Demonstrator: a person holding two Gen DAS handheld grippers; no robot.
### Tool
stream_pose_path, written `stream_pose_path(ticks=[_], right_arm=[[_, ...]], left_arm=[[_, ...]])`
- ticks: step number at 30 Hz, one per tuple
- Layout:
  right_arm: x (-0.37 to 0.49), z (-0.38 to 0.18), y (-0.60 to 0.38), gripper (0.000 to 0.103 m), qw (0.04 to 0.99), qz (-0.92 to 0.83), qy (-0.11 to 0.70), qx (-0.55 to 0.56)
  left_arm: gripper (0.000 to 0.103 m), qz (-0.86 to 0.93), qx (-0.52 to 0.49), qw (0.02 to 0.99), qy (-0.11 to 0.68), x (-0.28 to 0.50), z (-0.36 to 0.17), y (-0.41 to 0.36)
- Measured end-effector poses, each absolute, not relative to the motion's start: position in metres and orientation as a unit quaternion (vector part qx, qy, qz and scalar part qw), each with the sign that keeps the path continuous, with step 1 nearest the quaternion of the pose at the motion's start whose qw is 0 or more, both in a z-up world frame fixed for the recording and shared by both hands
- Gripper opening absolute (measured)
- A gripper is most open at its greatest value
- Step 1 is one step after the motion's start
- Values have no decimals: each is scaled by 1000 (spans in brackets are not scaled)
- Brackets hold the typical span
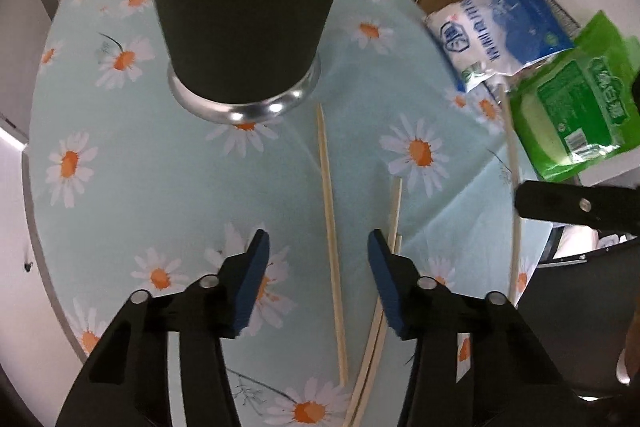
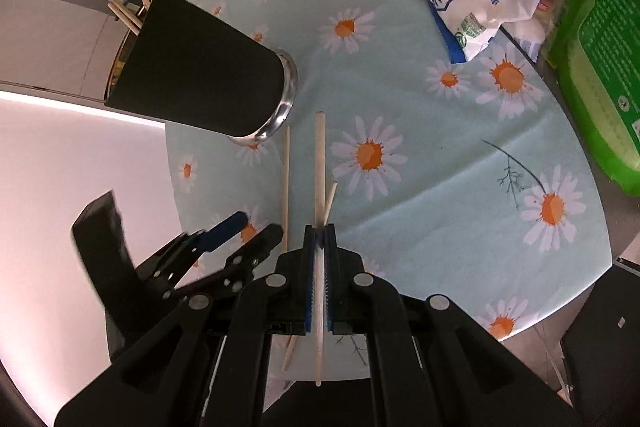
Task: Organize utensils
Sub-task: 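Grasp another chopstick with the left tool while the right tool holds its chopstick, then carry both chopsticks over the black holder and lower them toward it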
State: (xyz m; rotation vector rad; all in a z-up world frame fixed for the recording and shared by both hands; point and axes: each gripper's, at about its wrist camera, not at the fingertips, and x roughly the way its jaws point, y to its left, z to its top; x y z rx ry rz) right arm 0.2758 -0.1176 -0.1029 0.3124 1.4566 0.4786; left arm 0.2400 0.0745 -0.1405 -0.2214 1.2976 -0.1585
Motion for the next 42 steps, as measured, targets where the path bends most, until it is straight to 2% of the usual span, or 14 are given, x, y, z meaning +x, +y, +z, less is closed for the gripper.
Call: stream_pose_path(ticks=[2,10,11,14,18,26,42], right_arm=[[277,-104,-123,5,706,222,656,145],[288,-104,-140,5,702,252,652,137],[290,-104,-142,5,701,255,652,138],[295,-105,-147,5,698,265,651,136],[301,-105,-152,5,700,279,645,129],[314,-104,-159,5,693,294,647,124],[313,-98,-115,5,690,312,643,116]], left_arm=[[35,-70,-102,779,615,246,-145,71],[27,-32,-70,759,646,262,-153,56],[25,-26,-66,757,649,265,-153,55],[9,-19,-59,749,659,272,-155,49],[4,-7,-64,744,665,280,-156,45],[4,9,-83,747,660,283,-153,47],[3,14,-125,812,570,224,-85,68]])
